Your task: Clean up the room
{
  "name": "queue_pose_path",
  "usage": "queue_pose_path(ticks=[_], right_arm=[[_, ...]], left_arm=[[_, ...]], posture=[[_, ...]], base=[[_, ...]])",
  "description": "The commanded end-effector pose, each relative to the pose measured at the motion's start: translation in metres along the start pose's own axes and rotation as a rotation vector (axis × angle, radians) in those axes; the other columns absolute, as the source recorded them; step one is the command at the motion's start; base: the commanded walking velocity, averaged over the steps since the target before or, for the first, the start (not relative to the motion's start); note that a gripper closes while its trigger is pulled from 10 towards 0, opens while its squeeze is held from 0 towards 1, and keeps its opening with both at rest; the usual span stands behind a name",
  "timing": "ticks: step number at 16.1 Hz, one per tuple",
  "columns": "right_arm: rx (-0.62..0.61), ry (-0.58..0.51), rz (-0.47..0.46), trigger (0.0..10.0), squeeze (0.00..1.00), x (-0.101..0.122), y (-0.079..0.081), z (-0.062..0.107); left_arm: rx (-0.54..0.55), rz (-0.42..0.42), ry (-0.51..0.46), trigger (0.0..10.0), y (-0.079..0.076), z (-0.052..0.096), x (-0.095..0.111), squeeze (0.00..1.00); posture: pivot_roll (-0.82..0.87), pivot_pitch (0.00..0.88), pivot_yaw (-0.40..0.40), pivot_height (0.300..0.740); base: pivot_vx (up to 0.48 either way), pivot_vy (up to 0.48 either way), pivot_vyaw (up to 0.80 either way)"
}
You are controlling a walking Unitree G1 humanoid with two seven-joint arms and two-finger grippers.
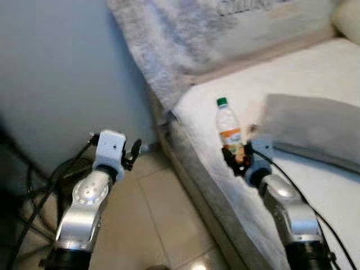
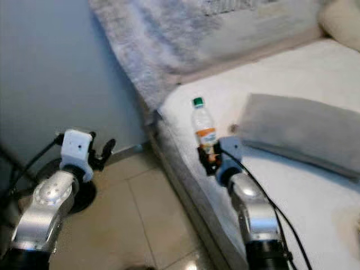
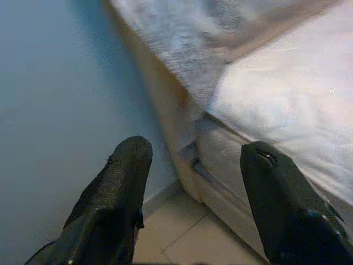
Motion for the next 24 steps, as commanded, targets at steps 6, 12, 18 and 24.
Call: queue_pose_path(ticks=[6,12,18,24], right_arm=[[0.019,-0.009,0.035,10.0,0.0,0.0059,0.0079,-0.0031],[-0.011,0.004,0.031,10.0,0.0,0.0043,0.0038,-0.0032],[-0.03,-0.002,0.036,10.0,0.0,0.0062,0.0005,-0.0041],[-0.01,-0.006,0.088,10.0,0.0,0.007,0.0037,-0.0046]], left_arm=[[0.019,0.01,0.012,10.0,0.0064,0.002,-0.0038,0.0],[0.019,0.013,0.017,10.0,0.0071,0.0024,-0.005,0.0],[0.014,0.012,0.018,10.0,0.0078,0.0012,-0.0043,0.0],[0.008,0.008,0.018,10.0,0.0074,0.0005,-0.003,0.0]], posture=[[-0.02,0.0,0.087,0.74],[-0.01,0.0,0.086,0.74],[-0.01,0.0,0.083,0.74],[-0.01,0.0,0.082,0.74]], base=[[0.298,0.0,0.79],[0.301,0.0,0.33],[0.304,0.0,0.0],[0.311,0.0,0.0]])
Point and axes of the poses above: a point about 5 cm out from each wrist's last joint towards the gripper, its own z axis pointing back from the gripper into the wrist, its own x axis along the axis of the wrist's last joint, y = z × x, the point moved 4 cm from there along -z, pointing out of the wrist towards the gripper, and after that the axes turned 15 degrees about z, right-handed, at the moved point
